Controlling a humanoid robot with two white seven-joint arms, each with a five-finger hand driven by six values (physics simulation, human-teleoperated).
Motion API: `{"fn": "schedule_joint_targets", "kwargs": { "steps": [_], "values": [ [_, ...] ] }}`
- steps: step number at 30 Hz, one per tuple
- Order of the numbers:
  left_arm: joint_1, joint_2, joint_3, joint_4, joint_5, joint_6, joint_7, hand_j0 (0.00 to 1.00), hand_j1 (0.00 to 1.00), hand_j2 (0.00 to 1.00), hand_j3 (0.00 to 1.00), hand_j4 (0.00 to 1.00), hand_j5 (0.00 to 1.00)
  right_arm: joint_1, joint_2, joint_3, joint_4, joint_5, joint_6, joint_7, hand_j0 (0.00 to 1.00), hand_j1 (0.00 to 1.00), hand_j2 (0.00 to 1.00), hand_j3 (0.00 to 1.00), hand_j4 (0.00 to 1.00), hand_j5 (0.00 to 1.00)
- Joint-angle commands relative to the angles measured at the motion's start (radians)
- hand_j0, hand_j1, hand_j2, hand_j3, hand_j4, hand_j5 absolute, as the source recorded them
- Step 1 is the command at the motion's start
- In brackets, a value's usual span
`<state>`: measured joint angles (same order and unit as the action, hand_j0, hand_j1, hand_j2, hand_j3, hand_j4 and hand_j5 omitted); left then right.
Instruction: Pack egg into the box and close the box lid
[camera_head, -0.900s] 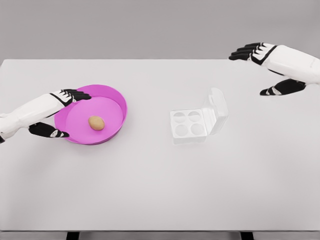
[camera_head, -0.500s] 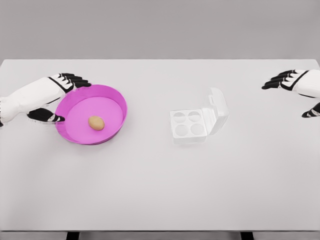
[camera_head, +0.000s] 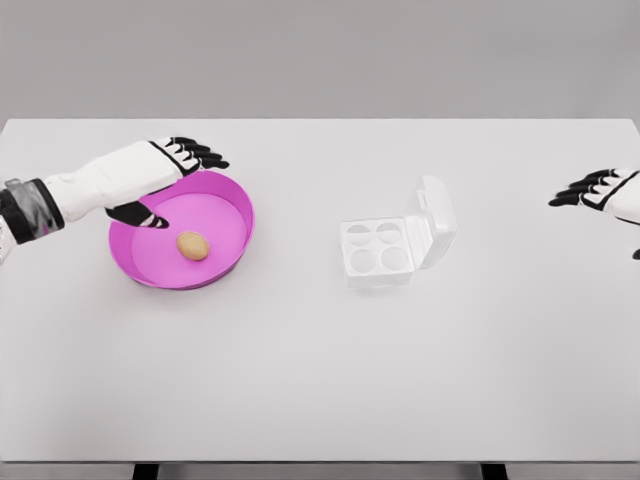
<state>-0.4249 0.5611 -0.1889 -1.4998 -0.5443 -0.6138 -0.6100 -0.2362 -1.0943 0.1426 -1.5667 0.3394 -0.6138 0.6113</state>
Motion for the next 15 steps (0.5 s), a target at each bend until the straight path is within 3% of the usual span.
{"fn": "schedule_joint_targets", "kwargs": {
  "steps": [1, 15],
  "values": [
    [0.002, -0.012, -0.021, 0.007, 0.0, 0.003, -0.001, 1.0, 1.0, 1.0, 1.0, 1.0, 1.0, 0.002, 0.01, -0.003, -0.03, 0.066, 0.003, 0.0, 1.0, 1.0, 1.0, 1.0, 1.0, 1.0],
    [0.034, 0.017, -0.05, 0.007, 0.0, 0.003, -0.001, 0.98, 0.98, 0.98, 0.98, 0.98, 0.98, 0.008, 0.036, -0.009, -0.044, 0.141, 0.003, 0.0, 1.0, 1.0, 1.0, 1.0, 1.0, 1.0]
  ]
}}
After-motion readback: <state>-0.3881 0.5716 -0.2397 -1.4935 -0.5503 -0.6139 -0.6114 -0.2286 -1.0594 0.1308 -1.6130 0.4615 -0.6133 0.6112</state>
